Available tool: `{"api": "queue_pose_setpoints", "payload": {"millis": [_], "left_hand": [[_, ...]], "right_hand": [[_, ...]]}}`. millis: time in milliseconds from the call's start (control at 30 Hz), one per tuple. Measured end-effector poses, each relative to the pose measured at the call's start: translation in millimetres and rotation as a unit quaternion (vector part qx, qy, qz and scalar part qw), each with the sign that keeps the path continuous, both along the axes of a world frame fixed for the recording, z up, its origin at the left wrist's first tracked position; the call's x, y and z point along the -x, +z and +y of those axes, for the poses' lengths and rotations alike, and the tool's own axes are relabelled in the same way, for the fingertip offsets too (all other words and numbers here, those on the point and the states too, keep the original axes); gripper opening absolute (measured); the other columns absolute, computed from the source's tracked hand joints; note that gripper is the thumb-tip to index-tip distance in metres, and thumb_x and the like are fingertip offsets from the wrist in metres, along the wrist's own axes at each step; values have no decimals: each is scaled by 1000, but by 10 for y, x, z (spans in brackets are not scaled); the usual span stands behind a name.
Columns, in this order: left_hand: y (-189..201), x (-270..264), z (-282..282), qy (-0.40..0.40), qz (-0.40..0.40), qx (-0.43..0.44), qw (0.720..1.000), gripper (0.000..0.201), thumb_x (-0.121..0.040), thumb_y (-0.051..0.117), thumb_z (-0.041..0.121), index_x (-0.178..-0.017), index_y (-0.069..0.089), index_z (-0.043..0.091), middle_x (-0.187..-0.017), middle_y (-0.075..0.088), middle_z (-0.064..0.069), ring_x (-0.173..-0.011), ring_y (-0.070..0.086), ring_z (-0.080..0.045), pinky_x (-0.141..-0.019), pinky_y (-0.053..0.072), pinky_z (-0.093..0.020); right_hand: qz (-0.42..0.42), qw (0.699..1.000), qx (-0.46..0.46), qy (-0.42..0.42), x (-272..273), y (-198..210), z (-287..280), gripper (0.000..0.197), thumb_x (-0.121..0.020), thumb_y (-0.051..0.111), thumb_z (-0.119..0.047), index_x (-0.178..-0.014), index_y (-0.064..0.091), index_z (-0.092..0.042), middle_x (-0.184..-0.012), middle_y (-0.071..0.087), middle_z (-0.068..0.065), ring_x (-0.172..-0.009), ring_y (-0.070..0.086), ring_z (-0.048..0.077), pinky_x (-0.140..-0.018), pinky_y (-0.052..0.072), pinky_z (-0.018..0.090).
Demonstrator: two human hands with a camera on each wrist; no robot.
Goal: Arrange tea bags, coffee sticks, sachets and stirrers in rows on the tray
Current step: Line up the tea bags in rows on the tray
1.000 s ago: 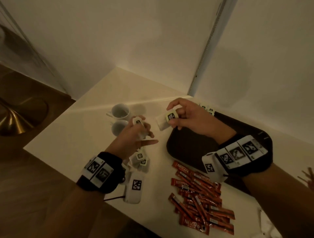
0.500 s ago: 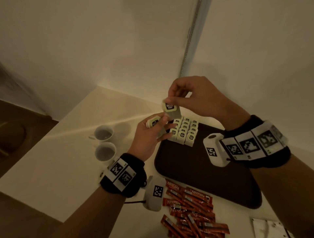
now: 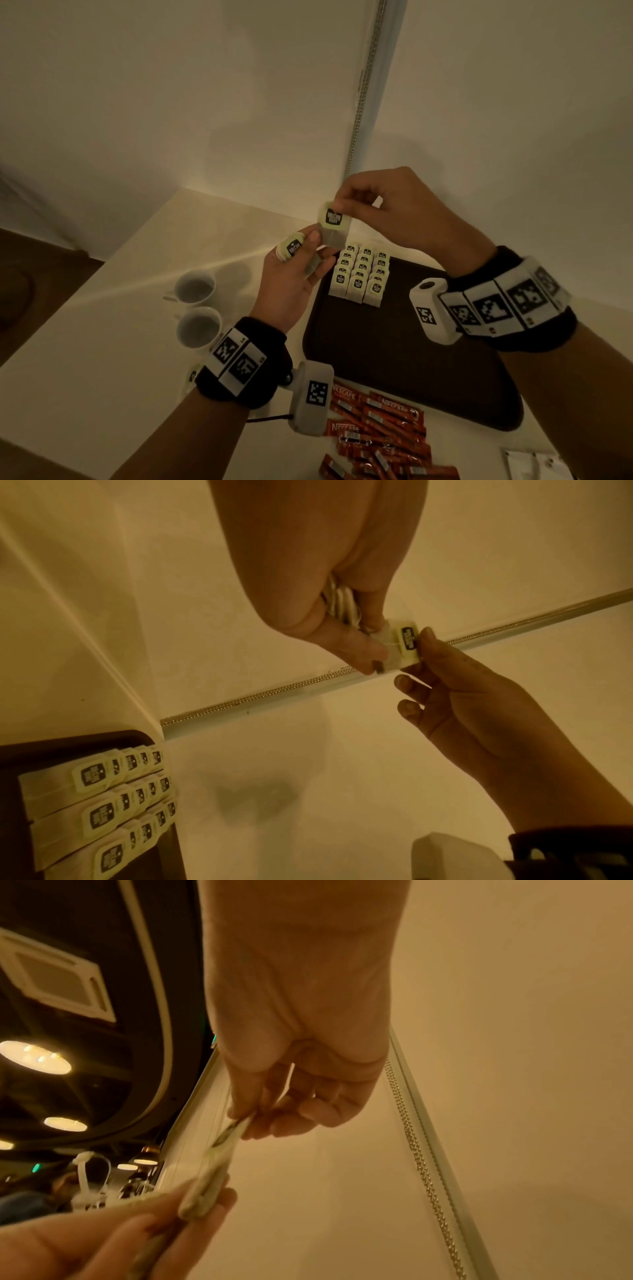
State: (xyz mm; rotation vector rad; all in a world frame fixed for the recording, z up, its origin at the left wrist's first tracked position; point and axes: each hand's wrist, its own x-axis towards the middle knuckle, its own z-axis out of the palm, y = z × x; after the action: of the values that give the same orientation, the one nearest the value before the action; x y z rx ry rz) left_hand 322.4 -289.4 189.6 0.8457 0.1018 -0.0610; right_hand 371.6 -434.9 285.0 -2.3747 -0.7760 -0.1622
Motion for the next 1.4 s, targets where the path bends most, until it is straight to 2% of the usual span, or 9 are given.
{"api": "queue_pose_setpoints", "payload": {"millis": [200, 367, 433, 600, 900, 1100, 1233, 1300, 1400], "left_hand": [[-2, 27, -28, -4, -53, -26, 998, 27, -73, 65, 9, -100, 64, 11, -89, 74, -1, -87, 70, -15, -73, 53, -19], [43, 16, -25, 6, -84, -60, 995, 29, -72, 70, 6, -99, 64, 14, -88, 72, 0, -88, 69, -18, -73, 53, -21], [65, 20, -29, -6, -99, -59, 993, 36, -73, 73, 3, -103, 62, 18, -94, 71, 1, -94, 67, -19, -74, 53, -22], [105, 54, -72, -31, -70, -11, 997, 24, -74, 61, 12, -97, 63, 14, -89, 74, 3, -83, 71, -13, -68, 54, -19], [138, 44, -51, -12, -17, 49, 999, 12, -78, 60, 25, -88, 63, 19, -80, 70, 4, -75, 68, -8, -53, 51, -17], [113, 60, -77, 8, -3, 99, 995, 25, -77, 58, 30, -93, 70, 16, -91, 72, 0, -84, 68, -11, -59, 53, -15], [94, 72, -77, 10, -6, 76, 997, 16, -76, 59, 18, -89, 66, 13, -83, 73, -2, -80, 70, -11, -60, 53, -14], [88, 76, -75, 11, -17, 59, 998, 15, -76, 59, 16, -88, 67, 14, -83, 73, -2, -80, 70, -11, -62, 53, -14], [97, 73, -77, 9, -39, 48, 998, 26, -79, 62, 11, -104, 67, 15, -89, 74, 0, -85, 70, -11, -67, 53, -16]], "right_hand": [[29, 994, -103, 7, 6, -61, -5, 2, -84, 68, -21, -84, 66, -22, -78, 65, -8, -71, 59, 3, -60, 45, 13], [55, 990, -125, 44, 41, -65, -3, 17, -84, 67, -7, -95, 63, -20, -75, 60, -11, -68, 62, 5, -57, 49, 13], [43, 992, -115, 39, 48, -48, 5, 16, -84, 67, -9, -95, 63, -21, -74, 59, -11, -67, 62, 4, -57, 48, 12], [3, 996, -88, 24, 80, 6, 51, 5, -85, 67, -21, -86, 66, -16, -70, 60, -7, -70, 59, 11, -58, 41, 9], [14, 998, -68, 6, 99, -28, 15, 24, -81, 66, -40, -72, 63, -18, -64, 60, 7, -61, 54, 22, -61, 45, 31], [8, 996, -86, 13, 95, -64, 16, 22, -85, 66, -28, -74, 64, -10, -66, 60, 10, -62, 52, 20, -62, 42, 27], [10, 995, -99, 15, 114, -67, 10, 16, -91, 59, -27, -76, 64, -22, -64, 60, -14, -61, 54, 4, -60, 41, 15], [29, 994, -105, 1, 115, -65, 4, 23, -94, 52, -32, -79, 65, -21, -68, 62, -13, -64, 57, 4, -60, 42, 15], [46, 992, -114, 10, 119, -49, 22, 12, -90, 59, -29, -87, 67, -21, -74, 65, -10, -66, 58, 2, -59, 42, 9]]}}
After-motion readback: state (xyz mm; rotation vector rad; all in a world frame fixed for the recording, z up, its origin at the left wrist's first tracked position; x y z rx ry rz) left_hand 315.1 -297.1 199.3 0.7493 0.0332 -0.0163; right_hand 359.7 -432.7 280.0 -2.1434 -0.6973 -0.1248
